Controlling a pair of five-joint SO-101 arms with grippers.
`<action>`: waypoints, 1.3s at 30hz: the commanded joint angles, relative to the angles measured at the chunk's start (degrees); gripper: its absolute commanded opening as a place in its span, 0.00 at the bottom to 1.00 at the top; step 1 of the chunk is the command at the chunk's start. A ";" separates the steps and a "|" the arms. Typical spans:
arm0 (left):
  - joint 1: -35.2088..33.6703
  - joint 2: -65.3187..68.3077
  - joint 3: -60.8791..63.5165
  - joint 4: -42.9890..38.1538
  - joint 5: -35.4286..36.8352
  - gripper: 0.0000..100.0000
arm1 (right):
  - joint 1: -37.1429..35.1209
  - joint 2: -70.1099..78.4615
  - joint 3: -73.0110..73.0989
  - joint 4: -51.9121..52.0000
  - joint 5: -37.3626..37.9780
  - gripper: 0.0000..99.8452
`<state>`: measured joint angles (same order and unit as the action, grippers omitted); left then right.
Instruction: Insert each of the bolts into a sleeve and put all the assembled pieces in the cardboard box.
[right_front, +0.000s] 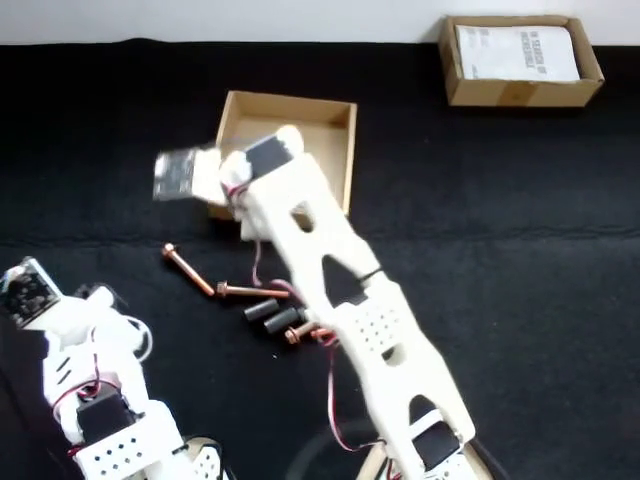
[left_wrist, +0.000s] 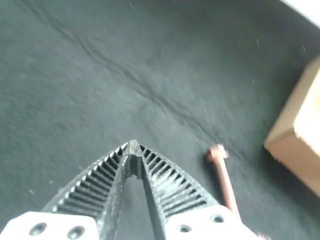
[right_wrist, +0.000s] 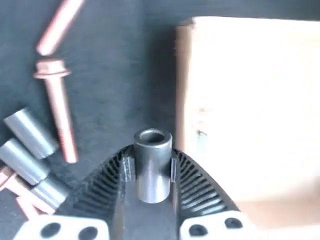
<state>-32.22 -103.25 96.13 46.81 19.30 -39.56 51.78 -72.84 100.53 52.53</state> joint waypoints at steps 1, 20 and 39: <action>2.59 -0.48 1.01 1.67 0.88 0.01 | 2.42 -12.62 -0.22 0.66 -4.84 0.01; 23.52 6.73 -19.03 10.81 4.04 0.01 | 2.86 -50.59 50.68 0.31 -17.58 0.01; 33.63 105.98 -94.37 50.64 22.77 0.01 | 13.85 -71.96 72.48 -4.09 -22.33 0.01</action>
<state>-1.01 -8.92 12.88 87.96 38.81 -27.25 -14.77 -3.91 98.59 30.73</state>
